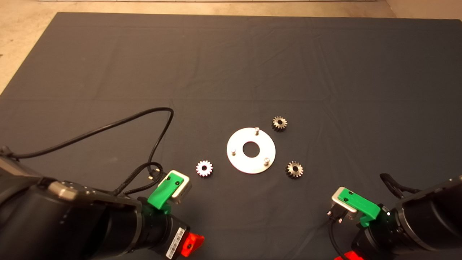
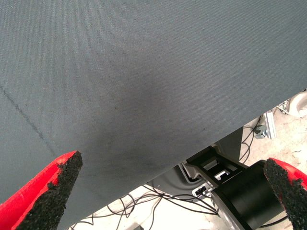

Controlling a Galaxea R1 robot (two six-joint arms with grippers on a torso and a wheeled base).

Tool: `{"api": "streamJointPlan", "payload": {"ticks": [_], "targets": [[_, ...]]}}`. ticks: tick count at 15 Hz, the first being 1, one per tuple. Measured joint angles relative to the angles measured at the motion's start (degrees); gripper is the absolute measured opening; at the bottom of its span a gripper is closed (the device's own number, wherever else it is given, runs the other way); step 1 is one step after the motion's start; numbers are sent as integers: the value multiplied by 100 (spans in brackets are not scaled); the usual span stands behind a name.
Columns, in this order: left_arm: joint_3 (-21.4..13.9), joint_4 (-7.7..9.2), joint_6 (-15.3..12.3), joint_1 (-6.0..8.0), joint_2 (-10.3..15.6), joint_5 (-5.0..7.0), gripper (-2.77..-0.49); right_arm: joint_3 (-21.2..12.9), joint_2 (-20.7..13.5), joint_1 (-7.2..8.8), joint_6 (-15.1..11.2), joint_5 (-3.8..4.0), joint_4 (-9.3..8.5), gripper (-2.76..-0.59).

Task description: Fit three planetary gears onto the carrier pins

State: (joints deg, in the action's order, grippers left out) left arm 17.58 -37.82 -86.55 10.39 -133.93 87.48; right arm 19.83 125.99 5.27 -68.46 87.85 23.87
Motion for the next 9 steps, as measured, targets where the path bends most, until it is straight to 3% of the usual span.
{"api": "streamJointPlan", "payload": {"ticks": [2, 5, 6, 9], "targets": [[0, 0, 0, 0, 0, 0, -51, 0, 0, 53, 0, 2, 0, -63], [-2, 0, 0, 0, 0, 0, -51, 0, 0, 534, 2, 2, 19, -63], [-2, 0, 0, -2, 0, 0, -51, 0, 3, 615, 7, 0, 33, -63], [-20, 0, 0, -1, -4, 0, -51, 22, 11, 702, 85, 2, 54, -63]]}}
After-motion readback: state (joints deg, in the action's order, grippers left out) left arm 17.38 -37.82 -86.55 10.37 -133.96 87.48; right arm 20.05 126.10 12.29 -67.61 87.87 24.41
